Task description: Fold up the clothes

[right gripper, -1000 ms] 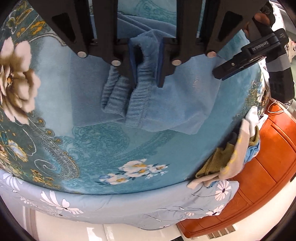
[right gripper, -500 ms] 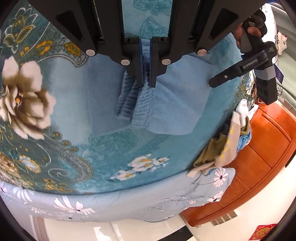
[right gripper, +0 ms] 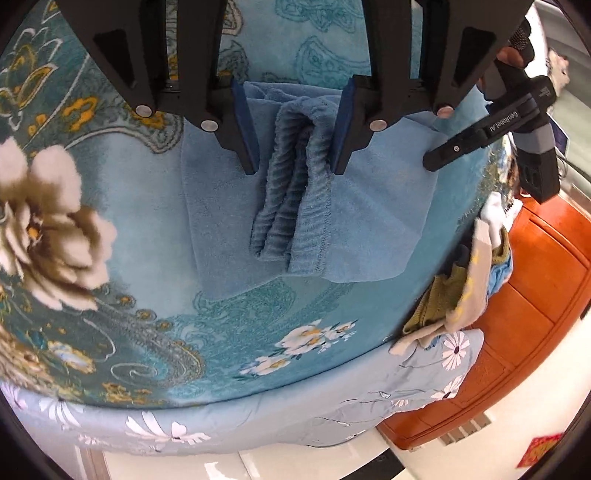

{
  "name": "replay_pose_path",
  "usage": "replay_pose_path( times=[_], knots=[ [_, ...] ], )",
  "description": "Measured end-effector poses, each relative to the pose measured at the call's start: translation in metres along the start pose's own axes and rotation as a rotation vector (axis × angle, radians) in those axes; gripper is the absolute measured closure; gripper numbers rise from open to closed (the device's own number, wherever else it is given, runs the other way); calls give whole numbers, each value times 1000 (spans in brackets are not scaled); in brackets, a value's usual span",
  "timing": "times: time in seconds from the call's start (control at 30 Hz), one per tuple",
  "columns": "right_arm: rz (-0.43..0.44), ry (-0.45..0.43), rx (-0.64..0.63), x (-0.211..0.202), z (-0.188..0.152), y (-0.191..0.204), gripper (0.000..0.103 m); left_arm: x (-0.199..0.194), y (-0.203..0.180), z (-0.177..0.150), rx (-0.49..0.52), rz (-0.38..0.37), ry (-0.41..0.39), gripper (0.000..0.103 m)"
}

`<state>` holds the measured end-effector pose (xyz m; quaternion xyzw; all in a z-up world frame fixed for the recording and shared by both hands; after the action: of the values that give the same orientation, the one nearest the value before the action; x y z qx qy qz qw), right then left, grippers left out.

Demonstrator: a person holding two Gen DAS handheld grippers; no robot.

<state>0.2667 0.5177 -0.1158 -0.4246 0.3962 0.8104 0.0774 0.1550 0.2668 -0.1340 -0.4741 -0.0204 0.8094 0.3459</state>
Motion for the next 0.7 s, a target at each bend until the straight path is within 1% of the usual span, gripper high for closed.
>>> replay_pose_path(
  times=[0.07, 0.13, 0.17, 0.3, 0.37, 0.4, 0.43, 0.47, 0.57, 0.63, 0.7],
  knots=[
    [54, 15, 85, 2, 2, -7, 58, 0, 0, 0, 1, 0, 1, 35],
    [104, 27, 162, 3, 2, -13, 58, 0, 0, 0, 2, 1, 2, 35],
    [119, 30, 183, 4, 3, -14, 57, 0, 0, 1, 2, 0, 2, 35],
    [135, 29, 175, 2, 2, -9, 56, -1, 2, 1, -1, -1, 4, 35],
    [142, 28, 171, 1, 2, -6, 58, -1, 2, 1, -1, 2, 6, 35],
    [146, 28, 169, 1, 2, -5, 60, -1, 1, 1, -1, 3, 6, 35],
    [150, 27, 167, 1, 2, -4, 65, -1, 1, 1, -1, 5, 7, 35],
    [154, 27, 165, 0, 2, -3, 75, -1, 0, 1, 0, 5, 7, 35],
    [165, 26, 159, -1, 2, 1, 87, -3, 0, 1, 0, 3, 7, 35],
    [175, 16, 150, -4, 3, 5, 89, -8, -1, 3, -4, -4, -5, 35],
    [196, -31, 114, -19, 10, 13, 90, -14, -3, 7, 5, -8, -25, 35]
  ],
)
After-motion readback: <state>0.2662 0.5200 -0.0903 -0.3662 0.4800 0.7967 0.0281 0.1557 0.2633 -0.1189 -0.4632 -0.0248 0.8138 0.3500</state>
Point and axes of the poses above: each gripper's, at about its wrist camera, not at the fingertips, and x roughly the way its jaws point, y to its left, z to its top, the point moved 3 cm from there along x, roughly the way its jaws point, and after that the axes turned 14 degrees about x, right-handed, at the moved point
